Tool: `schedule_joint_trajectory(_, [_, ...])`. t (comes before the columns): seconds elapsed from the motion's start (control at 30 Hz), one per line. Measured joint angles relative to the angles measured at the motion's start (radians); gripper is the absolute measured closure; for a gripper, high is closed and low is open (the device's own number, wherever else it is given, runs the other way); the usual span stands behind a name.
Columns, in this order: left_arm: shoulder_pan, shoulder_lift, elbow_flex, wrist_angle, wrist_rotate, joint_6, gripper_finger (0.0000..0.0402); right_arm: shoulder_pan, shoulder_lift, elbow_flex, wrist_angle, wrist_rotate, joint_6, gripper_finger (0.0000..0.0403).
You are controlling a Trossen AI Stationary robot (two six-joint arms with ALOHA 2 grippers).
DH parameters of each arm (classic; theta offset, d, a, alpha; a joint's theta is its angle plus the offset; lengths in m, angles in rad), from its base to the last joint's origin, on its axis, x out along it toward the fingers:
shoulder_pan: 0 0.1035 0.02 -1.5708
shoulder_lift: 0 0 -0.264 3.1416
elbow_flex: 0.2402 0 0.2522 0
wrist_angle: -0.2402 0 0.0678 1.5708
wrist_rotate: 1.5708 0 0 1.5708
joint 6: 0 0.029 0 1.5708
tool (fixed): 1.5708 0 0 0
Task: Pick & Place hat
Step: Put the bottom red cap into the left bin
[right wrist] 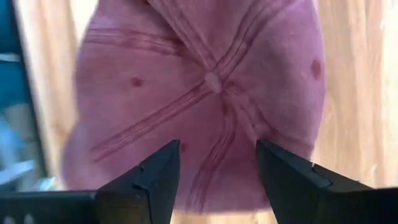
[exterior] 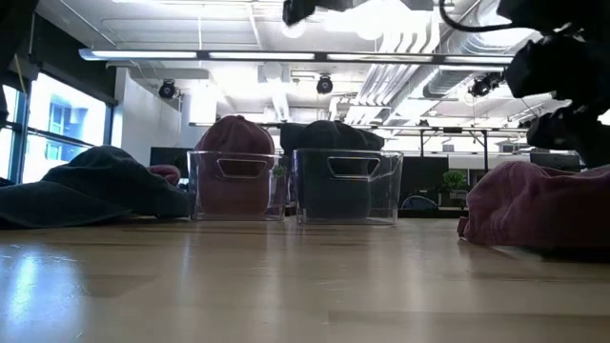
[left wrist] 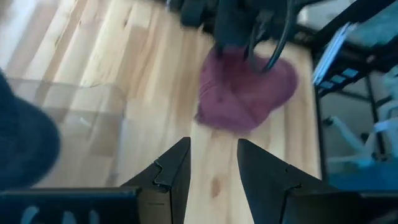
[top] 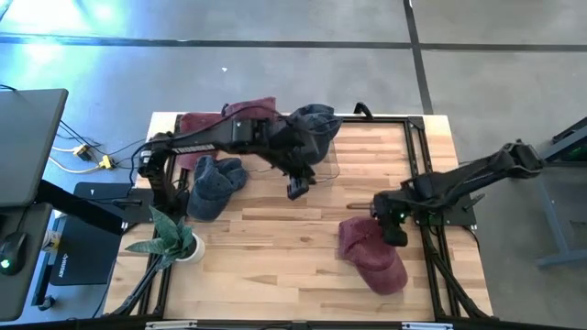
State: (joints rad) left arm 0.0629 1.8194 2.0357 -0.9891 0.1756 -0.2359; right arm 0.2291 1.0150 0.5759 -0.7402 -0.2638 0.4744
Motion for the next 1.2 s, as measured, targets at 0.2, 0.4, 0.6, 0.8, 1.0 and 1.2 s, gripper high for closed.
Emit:
schedule_joint_trajectory(0.2, [-0.085,0.022,-0.005,-0.008,-0.102,-0.085,0.0275,0.125,0.084,-0.052,0.027,0.188,0.024,0.0209])
schedule_joint_trajectory(0.4, [-0.095,0.017,-0.001,-0.014,-0.105,-0.076,0.0275,0.148,0.153,-0.078,0.053,0.177,0.024,0.0301])
schedule_joint_trajectory(0.6, [-0.030,0.016,-0.001,-0.013,-0.130,-0.063,0.0275,0.138,0.139,-0.081,0.067,0.054,0.061,0.0390])
schedule_joint_trajectory(0.8, [-0.004,0.016,-0.001,-0.012,-0.105,-0.027,0.0275,0.098,-0.003,-0.037,0.110,-0.091,0.144,0.0399])
schedule_joint_trajectory(1.0, [-0.029,0.013,-0.087,0.189,-0.018,-0.029,0.0275,0.071,-0.178,-0.036,0.182,-0.110,0.200,0.0401])
schedule_joint_trajectory(1.2, [-0.056,0.014,-0.140,0.268,0.009,-0.125,0.0275,0.070,-0.255,-0.036,0.115,0.020,0.260,0.0366])
